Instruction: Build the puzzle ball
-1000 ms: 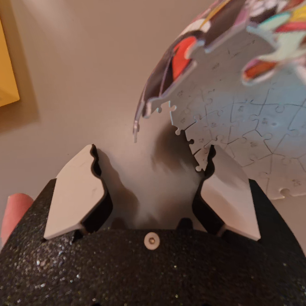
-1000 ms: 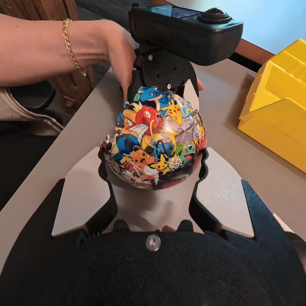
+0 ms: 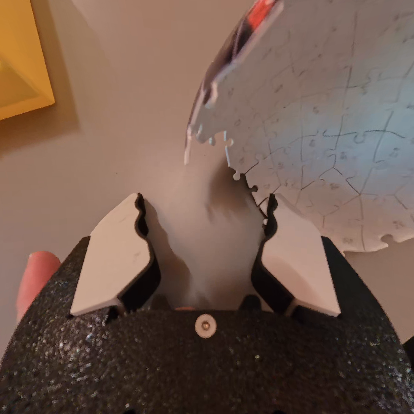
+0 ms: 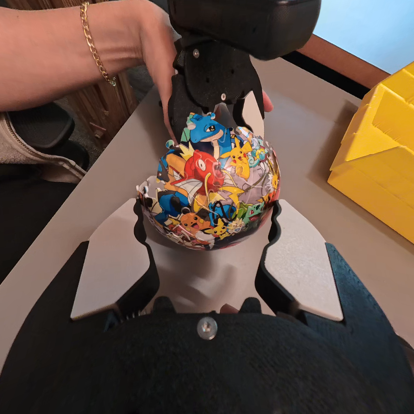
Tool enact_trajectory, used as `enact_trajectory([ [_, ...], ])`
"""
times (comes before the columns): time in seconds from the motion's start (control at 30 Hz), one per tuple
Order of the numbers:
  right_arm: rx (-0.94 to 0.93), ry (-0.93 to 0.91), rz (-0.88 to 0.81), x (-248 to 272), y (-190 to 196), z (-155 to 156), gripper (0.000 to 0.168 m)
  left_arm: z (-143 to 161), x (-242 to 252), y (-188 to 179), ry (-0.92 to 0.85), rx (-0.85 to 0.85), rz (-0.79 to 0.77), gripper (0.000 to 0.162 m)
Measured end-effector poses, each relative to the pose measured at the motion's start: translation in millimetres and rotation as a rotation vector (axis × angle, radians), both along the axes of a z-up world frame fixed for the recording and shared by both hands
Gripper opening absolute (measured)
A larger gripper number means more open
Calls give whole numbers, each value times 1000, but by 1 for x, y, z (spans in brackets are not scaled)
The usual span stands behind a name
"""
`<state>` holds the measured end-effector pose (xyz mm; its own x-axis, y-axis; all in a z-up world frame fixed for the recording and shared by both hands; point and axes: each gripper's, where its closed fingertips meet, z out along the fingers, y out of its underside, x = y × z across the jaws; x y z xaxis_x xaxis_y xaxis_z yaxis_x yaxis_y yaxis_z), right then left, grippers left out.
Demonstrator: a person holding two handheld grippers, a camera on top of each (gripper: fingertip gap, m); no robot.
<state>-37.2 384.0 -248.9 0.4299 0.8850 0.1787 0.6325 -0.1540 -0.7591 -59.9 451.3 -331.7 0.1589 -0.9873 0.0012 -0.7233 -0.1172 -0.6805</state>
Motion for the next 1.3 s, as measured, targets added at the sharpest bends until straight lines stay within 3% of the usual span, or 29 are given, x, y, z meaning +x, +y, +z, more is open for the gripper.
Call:
enact_trajectory([
  [0.4,-20,-41,33,-10,8,1,109,3,-9,6,-11,19,19,99],
  [0.87,49,8,54,-25,13,2,111,2,-7,-9,-6,-39,-14,69],
  [1.03,42,33,40,-24,14,2,111,3,0,-19,2,-36,-76,32],
  [1.13,48,29,40,-24,13,2,111,3,-3,-10,22,-18,-24,51],
  [1.3,45,22,35,-22,15,0,111,8,-1,-19,-71,-161,-44,70],
])
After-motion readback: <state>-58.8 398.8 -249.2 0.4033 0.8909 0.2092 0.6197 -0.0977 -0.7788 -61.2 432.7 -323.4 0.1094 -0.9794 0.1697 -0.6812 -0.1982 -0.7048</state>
